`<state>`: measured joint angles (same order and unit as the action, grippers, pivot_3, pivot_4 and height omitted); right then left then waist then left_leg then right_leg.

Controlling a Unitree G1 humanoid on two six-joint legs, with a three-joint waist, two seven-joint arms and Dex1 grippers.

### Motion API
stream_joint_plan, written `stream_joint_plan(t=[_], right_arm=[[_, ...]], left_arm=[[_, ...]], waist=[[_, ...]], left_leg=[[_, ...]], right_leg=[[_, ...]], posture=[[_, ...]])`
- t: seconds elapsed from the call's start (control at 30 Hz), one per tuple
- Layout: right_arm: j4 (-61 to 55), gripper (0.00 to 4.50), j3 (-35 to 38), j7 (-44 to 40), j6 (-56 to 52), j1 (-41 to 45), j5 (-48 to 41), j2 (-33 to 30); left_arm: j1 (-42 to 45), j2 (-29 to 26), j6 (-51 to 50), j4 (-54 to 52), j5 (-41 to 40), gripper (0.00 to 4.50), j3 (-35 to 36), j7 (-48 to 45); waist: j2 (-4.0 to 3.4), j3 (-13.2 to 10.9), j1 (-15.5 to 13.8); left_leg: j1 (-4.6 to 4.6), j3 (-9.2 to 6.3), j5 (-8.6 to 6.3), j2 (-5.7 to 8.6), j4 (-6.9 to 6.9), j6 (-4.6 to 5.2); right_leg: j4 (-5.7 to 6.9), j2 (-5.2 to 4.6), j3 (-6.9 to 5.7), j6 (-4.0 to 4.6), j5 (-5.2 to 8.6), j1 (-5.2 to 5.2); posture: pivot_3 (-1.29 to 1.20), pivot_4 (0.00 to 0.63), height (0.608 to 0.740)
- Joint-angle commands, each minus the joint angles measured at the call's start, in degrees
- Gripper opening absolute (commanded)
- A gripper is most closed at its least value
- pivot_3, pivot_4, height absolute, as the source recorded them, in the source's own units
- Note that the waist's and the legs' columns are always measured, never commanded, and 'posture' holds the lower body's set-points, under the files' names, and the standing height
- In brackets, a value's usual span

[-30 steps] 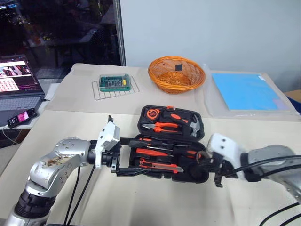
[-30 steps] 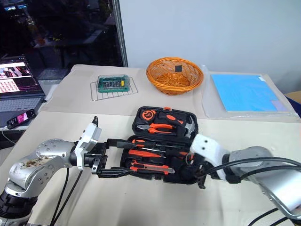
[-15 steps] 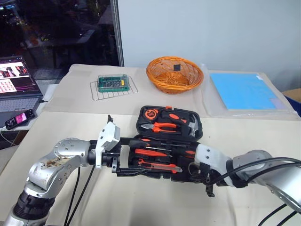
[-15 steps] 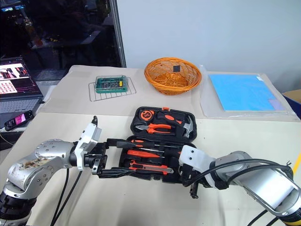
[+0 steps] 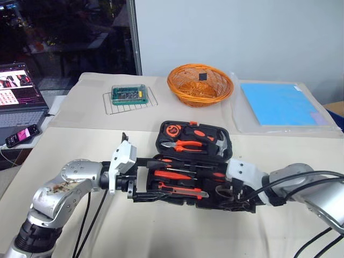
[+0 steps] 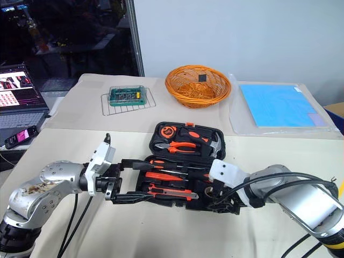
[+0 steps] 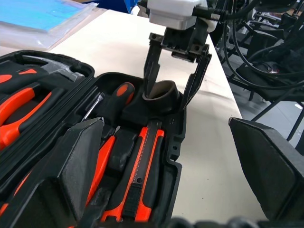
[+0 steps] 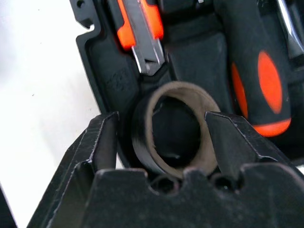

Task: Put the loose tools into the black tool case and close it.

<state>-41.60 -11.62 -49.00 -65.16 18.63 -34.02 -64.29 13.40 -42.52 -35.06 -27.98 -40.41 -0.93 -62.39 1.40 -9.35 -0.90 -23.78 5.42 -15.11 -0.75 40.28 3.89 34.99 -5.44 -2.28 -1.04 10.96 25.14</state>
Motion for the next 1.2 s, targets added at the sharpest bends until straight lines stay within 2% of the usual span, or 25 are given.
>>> stream_joint_plan(t=[0.03, 0.13, 0.2, 0.3, 0.47, 0.5, 0.6, 0.83, 0.97, 1.07, 1.2], right_arm=[[-0.97, 3.21, 12.20, -1.78, 2.04, -2.73, -6.42, 2.76], [-0.99, 3.21, 22.14, -0.42, 1.38, -5.83, -11.83, 6.99], [-1.70, 3.21, 25.82, 1.51, 1.90, -8.14, -12.53, 9.05], [1.92, 3.21, 29.73, 8.80, 1.76, -7.36, -11.36, 13.86], [12.24, 3.21, 24.60, 23.68, 0.09, 0.27, -1.26, 19.70], [15.05, 3.21, 24.47, 24.81, -2.88, 2.09, -1.77, 21.17], [21.36, 3.21, 21.72, 27.95, -3.07, 6.66, 1.58, 23.66], [38.22, 3.21, 18.87, 29.49, -2.91, 16.48, 4.99, 28.93], [43.72, 3.21, 17.41, 28.66, -1.84, 19.27, 6.65, 30.55], [47.21, 2.53, 16.87, 27.73, -1.58, 20.66, 7.56, 30.83], [48.06, 1.16, 16.48, 26.22, -1.39, 21.02, 8.10, 30.58]], left_arm=[[1.14, 1.77, -2.77, 1.18, -3.05, 4.50, 3.00, 4.38], [2.34, 4.40, -5.29, 3.41, -3.95, 4.50, 4.22, 9.51], [3.73, 6.38, -6.46, 4.77, -3.91, 4.50, 4.96, 13.37], [9.13, 11.72, -11.82, 8.41, -4.05, 4.50, 6.33, 24.39], [18.59, 16.89, -20.49, 17.88, -1.46, 4.50, 6.97, 36.65], [20.34, 17.48, -21.84, 19.62, -1.49, 4.50, 7.03, 37.61], [26.01, 19.62, -24.24, 27.80, 1.28, 4.50, 7.02, 41.92], [36.73, 22.92, -24.66, 46.64, 7.08, 4.50, 7.00, 45.77], [39.21, 23.05, -24.26, 51.85, 9.93, 4.50, 5.78, 44.52], [39.78, 23.03, -24.28, 53.75, 11.14, 3.82, 4.75, 42.24], [40.54, 23.65, -24.15, 56.45, 12.07, 2.25, 4.68, 39.90]], waist=[[0.00, 0.00, 0.02], [0.01, -0.01, -0.05], [0.03, -0.02, -0.23], [0.06, -0.03, -0.35], [0.08, -0.04, 0.01], [0.08, -0.04, 0.22], [0.12, -0.06, 0.27], [0.09, -0.08, 0.39], [0.09, -0.08, 0.50], [0.09, -0.08, 0.58], [0.09, -0.08, 0.55]], left_leg=[[0.00, -0.01, 0.00, 0.00, 0.00, 0.00], [0.02, -0.04, 0.02, -0.01, 0.05, -0.01], [0.03, -0.06, 0.03, -0.01, 0.08, -0.01], [0.03, -0.06, 0.03, -0.01, 0.14, -0.01], [0.03, 0.05, 0.09, 0.00, 0.43, 0.03], [0.01, 0.06, 0.10, 0.00, 0.44, 0.04], [-0.01, 0.07, 0.20, 0.01, 0.46, 0.02], [-0.11, 0.08, 0.26, 0.02, 0.34, 0.01], [-0.26, 0.11, 0.24, 0.03, 0.33, 0.05], [-0.33, 0.12, 0.23, 0.04, 0.33, 0.06], [-0.36, 0.09, 0.22, 0.07, 0.34, 0.07]], right_leg=[[0.00, 0.00, 0.00, 0.00, 0.00, -0.01], [0.03, 0.04, 0.01, -0.18, -0.11, -0.06], [0.03, 0.06, 0.00, -0.39, -0.19, -0.10], [0.02, 0.07, 0.01, -0.49, -0.23, -0.14], [0.04, 0.12, 0.10, -0.64, -0.41, -0.16], [0.05, 0.12, 0.11, -0.66, -0.43, -0.14], [0.09, 0.18, 0.13, -0.36, -0.67, -0.09], [0.08, 0.24, 0.11, -0.29, -0.73, 0.02], [0.03, 0.23, 0.09, -0.32, -0.73, 0.12], [0.03, 0.18, 0.07, -0.36, -0.75, 0.16], [0.01, 0.15, 0.03, -0.42, -0.78, 0.12]], posture=[[0.00, 0.150, 0.740], [0.00, 0.150, 0.740], [0.00, 0.150, 0.740], [0.00, 0.150, 0.740], [0.00, 0.150, 0.740], [0.00, 0.150, 0.740], [0.00, 0.150, 0.740], [0.00, 0.150, 0.740], [0.00, 0.150, 0.740], [0.00, 0.150, 0.740], [0.00, 0.150, 0.740]])
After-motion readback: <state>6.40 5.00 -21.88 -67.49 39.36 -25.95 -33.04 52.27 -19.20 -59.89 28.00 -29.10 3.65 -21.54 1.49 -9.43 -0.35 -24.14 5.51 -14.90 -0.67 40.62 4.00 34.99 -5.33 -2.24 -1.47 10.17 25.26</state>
